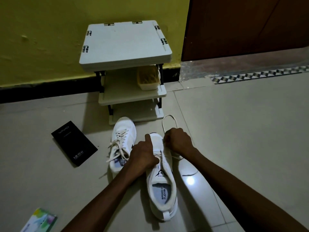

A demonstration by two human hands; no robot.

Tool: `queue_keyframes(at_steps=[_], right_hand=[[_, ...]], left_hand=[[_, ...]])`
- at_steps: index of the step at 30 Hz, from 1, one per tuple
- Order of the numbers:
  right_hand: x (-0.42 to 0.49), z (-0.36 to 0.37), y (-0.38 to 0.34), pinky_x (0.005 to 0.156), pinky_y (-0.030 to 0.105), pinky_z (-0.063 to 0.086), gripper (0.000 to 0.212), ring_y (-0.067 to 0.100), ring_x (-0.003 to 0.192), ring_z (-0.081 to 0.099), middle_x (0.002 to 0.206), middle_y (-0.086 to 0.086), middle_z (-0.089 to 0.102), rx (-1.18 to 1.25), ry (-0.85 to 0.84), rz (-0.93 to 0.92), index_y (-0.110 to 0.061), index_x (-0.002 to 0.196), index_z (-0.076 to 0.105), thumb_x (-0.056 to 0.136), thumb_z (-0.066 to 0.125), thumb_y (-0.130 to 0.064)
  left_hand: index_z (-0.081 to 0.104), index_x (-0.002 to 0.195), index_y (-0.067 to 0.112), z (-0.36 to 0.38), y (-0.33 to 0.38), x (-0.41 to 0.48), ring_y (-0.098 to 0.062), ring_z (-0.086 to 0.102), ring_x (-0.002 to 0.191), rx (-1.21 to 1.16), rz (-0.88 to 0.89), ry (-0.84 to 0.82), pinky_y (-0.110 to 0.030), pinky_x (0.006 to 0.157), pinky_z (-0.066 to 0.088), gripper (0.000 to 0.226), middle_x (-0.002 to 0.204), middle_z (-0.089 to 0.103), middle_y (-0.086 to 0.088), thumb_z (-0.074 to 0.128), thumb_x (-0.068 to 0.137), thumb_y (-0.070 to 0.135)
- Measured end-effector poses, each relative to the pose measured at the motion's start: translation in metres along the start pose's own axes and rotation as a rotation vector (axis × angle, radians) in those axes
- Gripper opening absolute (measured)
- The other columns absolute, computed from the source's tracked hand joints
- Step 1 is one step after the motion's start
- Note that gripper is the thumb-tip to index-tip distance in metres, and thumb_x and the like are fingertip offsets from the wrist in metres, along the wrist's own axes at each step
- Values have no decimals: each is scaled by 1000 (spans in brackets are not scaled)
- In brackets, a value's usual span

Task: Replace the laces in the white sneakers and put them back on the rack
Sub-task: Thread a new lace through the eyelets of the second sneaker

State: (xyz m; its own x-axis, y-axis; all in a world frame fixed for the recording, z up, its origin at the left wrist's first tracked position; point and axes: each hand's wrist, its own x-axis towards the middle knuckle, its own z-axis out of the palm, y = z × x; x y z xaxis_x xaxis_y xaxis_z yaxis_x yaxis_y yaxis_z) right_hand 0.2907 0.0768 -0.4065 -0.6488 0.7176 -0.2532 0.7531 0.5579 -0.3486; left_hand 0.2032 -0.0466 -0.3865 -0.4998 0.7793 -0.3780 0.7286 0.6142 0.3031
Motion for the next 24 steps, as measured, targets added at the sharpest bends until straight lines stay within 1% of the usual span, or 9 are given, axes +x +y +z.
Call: queue_keyframes(at_steps=[2, 7, 11, 13, 17, 19, 21, 23, 24], right_hand=[[2, 5, 4, 69, 27, 45, 18, 29, 92, 67, 100, 7, 70, -51, 38, 12, -17, 101, 72, 88, 61, -23], [2, 15, 20, 80, 34, 51, 27, 27, 99, 64, 108, 5, 65, -65, -71, 24, -16, 101, 65, 87, 63, -38], [3, 16, 27, 76, 31, 50, 22, 23, 98, 65, 106, -1, 67, -1, -51, 12, -27, 103, 67, 82, 69, -35], [4, 17, 27, 74, 29, 52, 18, 20, 93, 67, 101, -2, 71, 25, -61, 1, -29, 97, 71, 79, 71, -29], [10, 19, 27, 67, 27, 53, 6, 19, 82, 69, 87, 1, 74, 137, -52, -9, -23, 83, 77, 80, 73, -24], [12, 23, 25, 67, 29, 53, 14, 22, 80, 68, 88, 6, 74, 131, -56, -14, -17, 87, 77, 82, 71, -29], [11, 25, 19, 68, 30, 52, 20, 23, 80, 66, 91, 7, 71, 34, -58, -10, -13, 90, 72, 83, 67, -32], [9, 18, 13, 69, 29, 49, 20, 21, 80, 64, 94, 4, 66, -21, 90, -70, -14, 91, 68, 90, 60, -33], [7, 7, 8, 68, 27, 45, 20, 17, 78, 62, 93, 0, 64, 81, 236, -103, -14, 92, 66, 94, 56, -31]], left_hand=[[35, 127, 10, -1, -3, -3, -30, 58, 105, -62, -10, 22, -32, 81, 43, 64, 116, 59, -12, 71, 77, 25], [44, 121, 10, -4, -5, -9, -29, 56, 105, -102, -8, 42, -30, 78, 39, 51, 114, 60, -12, 69, 80, 25], [47, 117, 9, -5, -5, -9, -28, 57, 104, -112, -9, 19, -30, 78, 40, 47, 112, 61, -11, 69, 79, 26], [48, 115, 10, -5, -5, -8, -28, 57, 102, -124, -13, 15, -30, 78, 41, 46, 110, 62, -10, 70, 77, 26], [49, 113, 10, -5, -8, -9, -27, 57, 100, -157, -11, -1, -29, 75, 41, 47, 109, 62, -9, 72, 74, 24], [48, 112, 11, -5, -9, -11, -25, 56, 98, -173, -14, 9, -28, 72, 40, 47, 106, 61, -5, 72, 73, 23], [46, 110, 12, -6, -9, -13, -22, 55, 91, -194, -23, 39, -27, 68, 37, 48, 97, 60, -3, 73, 73, 22], [43, 111, 11, -6, -8, -16, -21, 53, 82, -212, -37, 69, -27, 64, 36, 48, 92, 60, -4, 73, 74, 20], [42, 112, 11, -6, -8, -17, -20, 53, 80, -220, -44, 85, -27, 62, 36, 49, 91, 60, -5, 72, 74, 19]])
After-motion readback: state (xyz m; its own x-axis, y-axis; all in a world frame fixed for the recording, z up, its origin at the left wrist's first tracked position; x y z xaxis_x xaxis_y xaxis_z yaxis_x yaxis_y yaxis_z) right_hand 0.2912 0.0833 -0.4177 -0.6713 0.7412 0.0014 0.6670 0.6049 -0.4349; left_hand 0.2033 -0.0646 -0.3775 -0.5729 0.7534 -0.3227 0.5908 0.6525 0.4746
